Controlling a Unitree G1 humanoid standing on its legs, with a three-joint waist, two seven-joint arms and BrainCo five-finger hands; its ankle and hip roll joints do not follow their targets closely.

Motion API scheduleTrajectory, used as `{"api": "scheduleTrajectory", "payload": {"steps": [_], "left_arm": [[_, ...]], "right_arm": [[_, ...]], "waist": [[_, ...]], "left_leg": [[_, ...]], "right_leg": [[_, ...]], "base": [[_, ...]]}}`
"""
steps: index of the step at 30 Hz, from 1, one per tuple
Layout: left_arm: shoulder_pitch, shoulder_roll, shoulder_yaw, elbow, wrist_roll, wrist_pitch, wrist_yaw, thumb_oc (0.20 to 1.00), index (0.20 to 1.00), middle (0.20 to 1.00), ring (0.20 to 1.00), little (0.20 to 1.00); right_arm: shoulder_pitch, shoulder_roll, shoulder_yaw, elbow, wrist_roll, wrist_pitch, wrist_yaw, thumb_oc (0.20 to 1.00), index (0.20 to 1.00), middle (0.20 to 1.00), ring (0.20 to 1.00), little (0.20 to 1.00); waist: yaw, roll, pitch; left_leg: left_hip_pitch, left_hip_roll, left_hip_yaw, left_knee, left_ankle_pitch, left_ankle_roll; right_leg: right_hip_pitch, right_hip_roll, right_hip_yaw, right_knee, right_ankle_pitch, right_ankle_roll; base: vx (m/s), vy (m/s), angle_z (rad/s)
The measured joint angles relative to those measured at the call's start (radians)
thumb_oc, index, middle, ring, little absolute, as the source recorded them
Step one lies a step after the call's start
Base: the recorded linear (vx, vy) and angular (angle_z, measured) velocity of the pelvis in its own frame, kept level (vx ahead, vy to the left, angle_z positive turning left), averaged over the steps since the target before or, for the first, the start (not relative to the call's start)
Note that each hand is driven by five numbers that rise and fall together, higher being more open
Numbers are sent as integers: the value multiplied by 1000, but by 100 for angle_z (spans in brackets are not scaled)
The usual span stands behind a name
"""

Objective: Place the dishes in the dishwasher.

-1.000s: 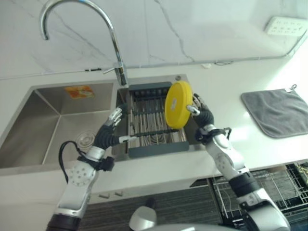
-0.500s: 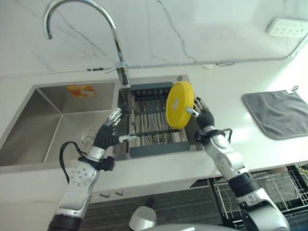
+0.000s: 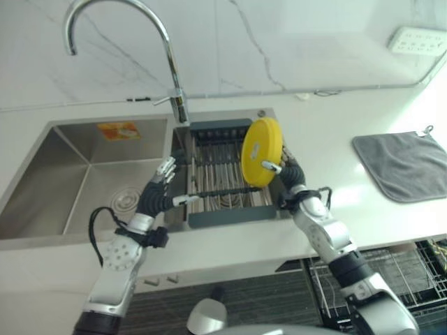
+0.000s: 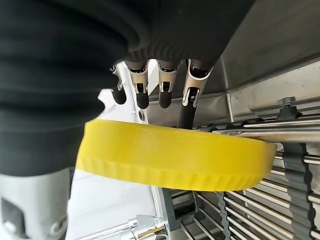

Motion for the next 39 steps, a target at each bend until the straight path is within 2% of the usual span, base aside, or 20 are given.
{"api": "scheduleTrajectory", "payload": {"steps": [12, 26, 39], "left_arm": [[0, 1, -1, -1, 6, 1, 2, 1000, 1000, 1000, 1000, 1000], [-5, 3, -7, -2, 6, 16, 2, 1000, 1000, 1000, 1000, 1000], [-21, 4, -11, -2, 6, 35, 10, 1000, 1000, 1000, 1000, 1000]], "right_arm": [[-1, 8, 0, 0, -14, 2, -16, 1000, 1000, 1000, 1000, 1000], [-84, 7, -5, 3, -105, 84, -122, 1000, 1000, 1000, 1000, 1000], [-120, 7, -5, 4, -115, 114, -169, 1000, 1000, 1000, 1000, 1000]], "waist": [[2, -5, 4], [15, -5, 5], [26, -8, 9]], "left_leg": [[0, 0, -1, 0, 0, 0], [-1, -2, -4, 0, 1, 1], [-4, -9, -22, 10, -1, 1]], "right_leg": [[0, 0, 1, 0, 0, 0], [1, -2, -3, 0, 0, 0], [14, -6, -21, 0, 0, 0]], "base": [[0, 0, 0], [0, 0, 0], [3, 1, 4]]}}
